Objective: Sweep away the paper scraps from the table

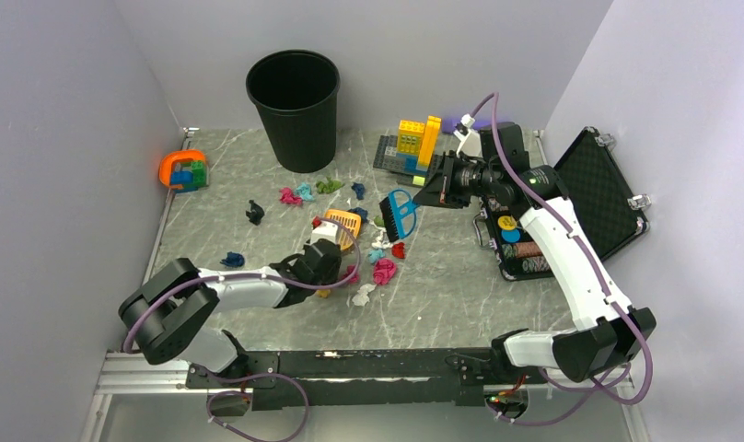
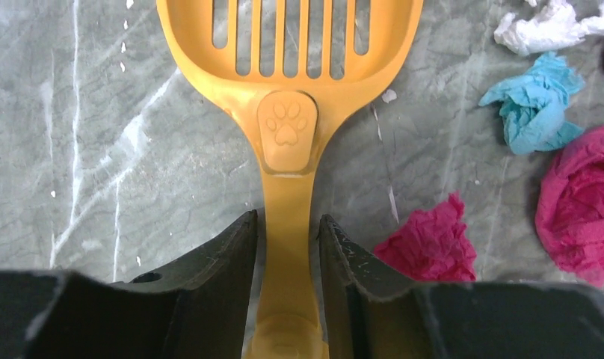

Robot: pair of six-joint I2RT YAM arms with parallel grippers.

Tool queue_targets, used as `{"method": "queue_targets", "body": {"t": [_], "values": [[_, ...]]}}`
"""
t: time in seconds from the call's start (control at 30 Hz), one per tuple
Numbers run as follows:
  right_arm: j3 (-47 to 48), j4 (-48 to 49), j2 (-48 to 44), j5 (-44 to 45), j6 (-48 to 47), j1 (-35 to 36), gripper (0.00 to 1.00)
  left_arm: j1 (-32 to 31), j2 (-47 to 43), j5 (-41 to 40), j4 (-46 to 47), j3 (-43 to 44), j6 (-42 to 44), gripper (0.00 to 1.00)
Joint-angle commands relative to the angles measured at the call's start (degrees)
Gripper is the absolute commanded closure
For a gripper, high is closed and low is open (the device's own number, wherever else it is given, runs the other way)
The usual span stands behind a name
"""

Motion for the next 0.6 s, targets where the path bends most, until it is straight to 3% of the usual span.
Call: {"method": "queue_targets", "body": {"t": [0.0,0.17,0.37,0.57], "values": [[0.2,0.9,-2.1,-0.9,0.8,0.2,1.00,-0.3,2.8,-3.0,-3.0,3.8,1.2,0.60],[1.2,-0.1,-1.9,-0.7,0.0,0.1,1.00,-0.3,3.8,-3.4,-3.4,5.0,0.8,0.65],[0.9,-0.1,-2.0,0.1,-0.5,0.2,1.00,-0.5,-0.5,-2.2,-7.2,5.6,1.3,0.86],[-1.8,3.4,-2.6,1.0,0.4,0.1,1.00,-0.4,-9.2,-4.1,-20.4,10.6,2.5,1.00]]}}
